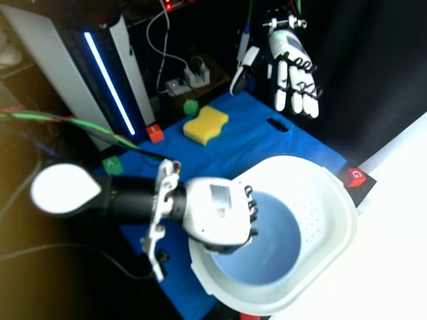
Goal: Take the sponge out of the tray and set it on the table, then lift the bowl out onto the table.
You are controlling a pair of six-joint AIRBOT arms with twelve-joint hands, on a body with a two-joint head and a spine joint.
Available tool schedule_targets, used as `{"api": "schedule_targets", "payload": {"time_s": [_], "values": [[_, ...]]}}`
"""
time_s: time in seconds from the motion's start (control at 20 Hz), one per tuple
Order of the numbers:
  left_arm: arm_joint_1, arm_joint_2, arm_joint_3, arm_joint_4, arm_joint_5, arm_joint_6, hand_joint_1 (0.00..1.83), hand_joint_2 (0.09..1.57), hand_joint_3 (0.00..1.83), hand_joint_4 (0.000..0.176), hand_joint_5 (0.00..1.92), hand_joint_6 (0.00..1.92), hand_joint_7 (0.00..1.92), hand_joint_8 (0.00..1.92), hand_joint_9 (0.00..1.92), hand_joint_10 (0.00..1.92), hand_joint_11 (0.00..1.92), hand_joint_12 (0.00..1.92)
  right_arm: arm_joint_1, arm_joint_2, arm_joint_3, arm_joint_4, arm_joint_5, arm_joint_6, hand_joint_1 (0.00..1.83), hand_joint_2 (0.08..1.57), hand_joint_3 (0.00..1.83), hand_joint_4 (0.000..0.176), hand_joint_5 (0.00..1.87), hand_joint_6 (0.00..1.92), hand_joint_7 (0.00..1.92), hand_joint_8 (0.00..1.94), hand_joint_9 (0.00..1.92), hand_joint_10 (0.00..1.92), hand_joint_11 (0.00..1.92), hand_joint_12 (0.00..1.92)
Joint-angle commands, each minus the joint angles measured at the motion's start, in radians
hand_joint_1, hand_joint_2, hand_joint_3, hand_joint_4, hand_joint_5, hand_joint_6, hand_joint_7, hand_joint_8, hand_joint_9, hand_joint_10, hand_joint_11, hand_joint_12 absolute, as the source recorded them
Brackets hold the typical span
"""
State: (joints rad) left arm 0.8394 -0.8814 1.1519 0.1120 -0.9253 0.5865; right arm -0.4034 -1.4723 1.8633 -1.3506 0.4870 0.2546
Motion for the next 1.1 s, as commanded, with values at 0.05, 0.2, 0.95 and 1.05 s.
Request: {"api": "schedule_targets", "payload": {"time_s": [0.05,0.2,0.95,1.05], "values": [[-0.008,-0.001,0.003,-0.027,-0.126,-0.006,0.73,0.93,0.0,0.063,0.19,0.0,0.06,0.0,0.02,0.01,0.02,0.06,0.005,-0.001,0.008,0.039,0.017,0.0,1.11,1.2,0.01,0.0,0.81,1.23,1.12,1.94,1.41,1.92,1.48,1.92],[-0.008,-0.002,0.003,-0.027,-0.128,-0.006,0.74,0.93,0.0,0.057,0.19,0.0,0.06,0.0,0.01,0.0,0.0,0.06,0.005,-0.004,0.015,0.039,0.017,0.0,1.0,1.35,0.01,0.0,0.57,1.58,1.15,1.94,1.44,1.92,1.51,1.92],[0.003,-0.008,0.005,-0.039,-0.138,-0.006,0.75,0.92,0.0,0.084,0.18,0.0,0.06,0.0,0.02,0.0,0.01,0.1,0.056,0.06,-0.031,0.044,0.022,0.0,0.91,1.45,0.0,0.0,0.45,1.8,1.23,1.94,1.53,1.92,1.61,1.92],[0.005,-0.009,0.005,-0.04,-0.14,-0.006,0.75,0.93,0.0,0.08,0.18,0.0,0.05,0.0,0.02,0.0,0.01,0.11,0.064,0.091,-0.066,0.054,0.037,-0.001,0.84,1.5,0.01,0.0,0.39,1.9,1.22,1.94,1.51,1.92,1.6,1.92]]}}
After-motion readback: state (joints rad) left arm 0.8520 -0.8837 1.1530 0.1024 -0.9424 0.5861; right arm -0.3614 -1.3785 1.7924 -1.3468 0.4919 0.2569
